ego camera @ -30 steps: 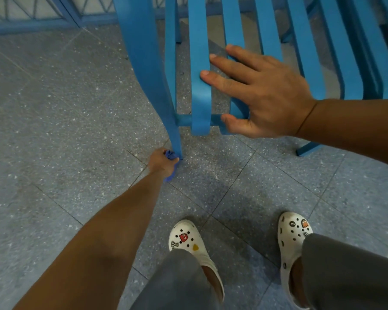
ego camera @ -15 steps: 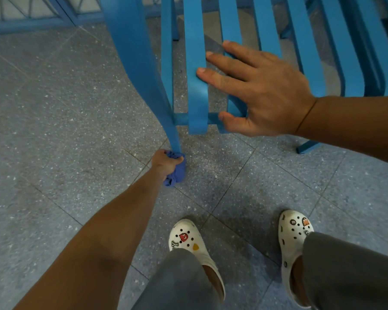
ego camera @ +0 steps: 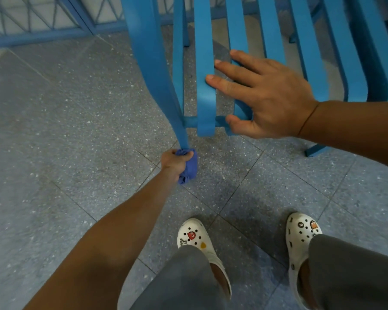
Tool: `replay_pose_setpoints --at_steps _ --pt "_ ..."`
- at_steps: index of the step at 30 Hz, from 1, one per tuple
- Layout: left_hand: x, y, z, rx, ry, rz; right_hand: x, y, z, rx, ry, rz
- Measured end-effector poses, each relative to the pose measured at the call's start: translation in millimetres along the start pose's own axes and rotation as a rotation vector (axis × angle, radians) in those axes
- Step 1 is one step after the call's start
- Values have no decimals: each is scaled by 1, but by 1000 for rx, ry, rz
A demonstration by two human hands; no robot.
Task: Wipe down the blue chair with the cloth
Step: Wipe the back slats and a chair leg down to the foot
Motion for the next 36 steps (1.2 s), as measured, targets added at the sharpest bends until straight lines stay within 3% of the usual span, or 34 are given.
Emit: replay_pose_setpoints --at_steps 6,14,20,28,36 --pt "-16 -42 -20 177 60 97 2 -1 -1 11 -2 10" --pt "-9 -28 -16 -47 -3 205 4 -1 0 -2 13 23" --pt "-28 -48 -34 -43 43 -39 2 -1 -1 -1 17 39" --pt "-56 -141 -105 407 32 13 -4 4 -2 16 140 26" --pt "-60 -192 -154 663 152 153 -10 14 -3 79 215 124"
Point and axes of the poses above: each hand's wrist, its own z-axis towards the middle knuckle, its own x-axis out of the palm, y = z × x, the point moved 8 cm from there along z, towards the middle knuckle, and after that the axes turned 12 degrees about -z, right-handed, at the moved point
